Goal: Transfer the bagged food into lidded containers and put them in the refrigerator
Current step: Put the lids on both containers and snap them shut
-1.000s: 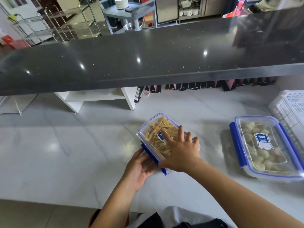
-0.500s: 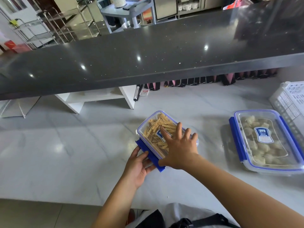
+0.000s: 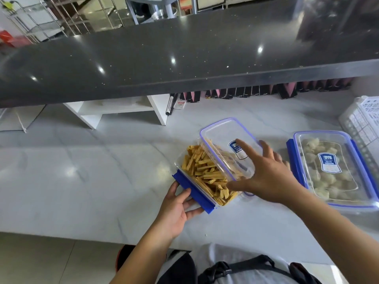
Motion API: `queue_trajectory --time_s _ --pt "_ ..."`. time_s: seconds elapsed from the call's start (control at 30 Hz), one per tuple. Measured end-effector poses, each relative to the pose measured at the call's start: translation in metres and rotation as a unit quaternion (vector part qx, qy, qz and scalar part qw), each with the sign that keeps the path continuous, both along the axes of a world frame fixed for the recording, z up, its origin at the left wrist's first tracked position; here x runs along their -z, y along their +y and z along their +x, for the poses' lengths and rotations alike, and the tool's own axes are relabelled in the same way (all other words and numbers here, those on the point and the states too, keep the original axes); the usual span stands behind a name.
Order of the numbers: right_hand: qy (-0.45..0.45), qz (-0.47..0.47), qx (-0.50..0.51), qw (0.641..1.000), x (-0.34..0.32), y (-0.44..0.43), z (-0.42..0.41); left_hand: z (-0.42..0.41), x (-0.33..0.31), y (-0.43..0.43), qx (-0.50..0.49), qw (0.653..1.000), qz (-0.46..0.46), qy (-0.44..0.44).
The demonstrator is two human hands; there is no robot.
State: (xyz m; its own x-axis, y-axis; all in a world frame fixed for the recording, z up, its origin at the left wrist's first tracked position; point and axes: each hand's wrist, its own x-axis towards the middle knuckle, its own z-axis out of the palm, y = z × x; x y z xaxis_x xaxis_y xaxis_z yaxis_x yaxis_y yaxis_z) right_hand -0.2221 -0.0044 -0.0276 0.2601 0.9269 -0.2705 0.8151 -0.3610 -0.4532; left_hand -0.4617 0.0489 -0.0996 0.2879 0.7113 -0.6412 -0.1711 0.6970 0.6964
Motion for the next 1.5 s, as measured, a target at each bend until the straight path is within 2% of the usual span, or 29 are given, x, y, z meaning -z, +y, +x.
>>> queue_trajectory --time_s 0.13,0.37,0.73,1.13,1.5 --pt "-0.176 0.011 0.043 0.983 -0.001 0.001 0.024 0.001 0.003 0.000 0.008 1.000 0.007 0.015" --pt "-0.255 -0.025 0.057 0.965 0.010 0.011 0.043 -0.005 0.005 0.006 0.019 0.999 0.015 0.041" --pt "-0.275 0.011 -0.043 0.960 0.016 0.026 0.026 -0.024 0.000 0.029 0.066 0.988 0.025 0.134" --pt "-0.294 -0.011 -0.114 0.949 0.017 -0.006 0.032 -0.028 0.002 0.033 0.067 0.988 0.017 0.136" --pt "-0.309 0.021 -0.145 0.940 0.014 -0.031 0.041 -0.029 -0.001 0.031 0.065 0.991 0.022 0.111"
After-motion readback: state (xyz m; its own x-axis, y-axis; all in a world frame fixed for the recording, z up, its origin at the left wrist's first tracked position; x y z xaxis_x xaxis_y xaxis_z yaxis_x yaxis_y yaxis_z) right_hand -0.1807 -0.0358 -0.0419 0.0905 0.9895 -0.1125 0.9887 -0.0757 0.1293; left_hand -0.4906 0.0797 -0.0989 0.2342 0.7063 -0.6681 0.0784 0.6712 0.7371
